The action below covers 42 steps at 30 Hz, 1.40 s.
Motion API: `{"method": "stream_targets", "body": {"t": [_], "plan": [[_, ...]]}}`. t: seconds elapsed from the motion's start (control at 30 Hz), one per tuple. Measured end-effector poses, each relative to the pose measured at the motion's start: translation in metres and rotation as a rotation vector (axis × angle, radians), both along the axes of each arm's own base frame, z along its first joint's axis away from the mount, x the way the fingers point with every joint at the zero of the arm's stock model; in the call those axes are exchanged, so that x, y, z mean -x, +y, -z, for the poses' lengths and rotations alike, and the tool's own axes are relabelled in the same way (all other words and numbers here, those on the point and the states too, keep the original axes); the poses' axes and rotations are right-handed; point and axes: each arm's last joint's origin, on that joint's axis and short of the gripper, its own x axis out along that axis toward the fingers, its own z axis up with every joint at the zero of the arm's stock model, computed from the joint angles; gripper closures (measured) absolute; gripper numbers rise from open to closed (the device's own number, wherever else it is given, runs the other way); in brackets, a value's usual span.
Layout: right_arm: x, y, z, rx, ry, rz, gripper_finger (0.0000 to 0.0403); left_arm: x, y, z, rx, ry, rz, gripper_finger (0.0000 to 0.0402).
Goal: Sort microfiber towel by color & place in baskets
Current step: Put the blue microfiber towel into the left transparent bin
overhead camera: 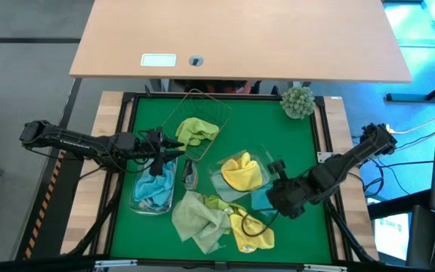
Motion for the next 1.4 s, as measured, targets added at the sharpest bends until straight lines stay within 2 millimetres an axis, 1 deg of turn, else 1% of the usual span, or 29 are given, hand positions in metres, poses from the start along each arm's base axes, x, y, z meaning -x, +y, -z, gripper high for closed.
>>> {"method": "stream_targets", "body": {"t": [0.13, 0.27, 0.47, 0.63, 0.77, 0.83, 1.03, 1.2, 1.33, 1.4], "plan": [[-0.011, -0.015, -0.029, 0.037, -0.096, -0.059, 0.04, 0.0, 0.0, -0.002, 0.002, -0.016, 0.0, 0.0249], [-0.021, -0.038, -0.054, 0.095, -0.181, -0.081, 0.0401, 0.0, 0.0, -0.003, 0.004, -0.03, 0.0, 0.0249], [-0.037, -0.077, -0.077, 0.174, -0.28, -0.077, 0.0401, 0.0, 0.0, -0.011, 0.01, -0.112, 0.0, 0.0249], [-0.052, -0.107, -0.086, 0.234, -0.372, -0.072, 0.04, 0.001, 0.0, -0.021, 0.019, -0.222, 0.0, 0.0249], [-0.061, -0.129, -0.093, 0.229, -0.458, -0.085, 0.0399, 0.002, 0.001, -0.026, 0.024, -0.273, -0.034, 0.0249], [-0.065, -0.139, -0.097, 0.217, -0.508, -0.063, 0.0399, 0.002, 0.002, -0.027, 0.02, -0.282, -0.064, 0.0249], [-0.071, -0.169, -0.107, 0.214, -0.629, 0.017, 0.0399, 0.002, 0.004, -0.031, -0.158, -0.284, -0.142, 0.0249], [-0.072, -0.185, -0.112, 0.185, -0.696, 0.03, 0.0399, -0.001, 0.005, -0.034, -0.318, -0.287, -0.222, 0.0249], [-0.075, -0.192, -0.115, 0.152, -0.746, 0.016, 0.0399, -0.007, 0.006, -0.033, -0.351, -0.301, -0.258, 0.0249], [-0.077, -0.192, -0.116, 0.143, -0.766, 0.006, 0.0399, -0.011, 0.008, -0.032, -0.351, -0.307, -0.27, 0.0249]]}}
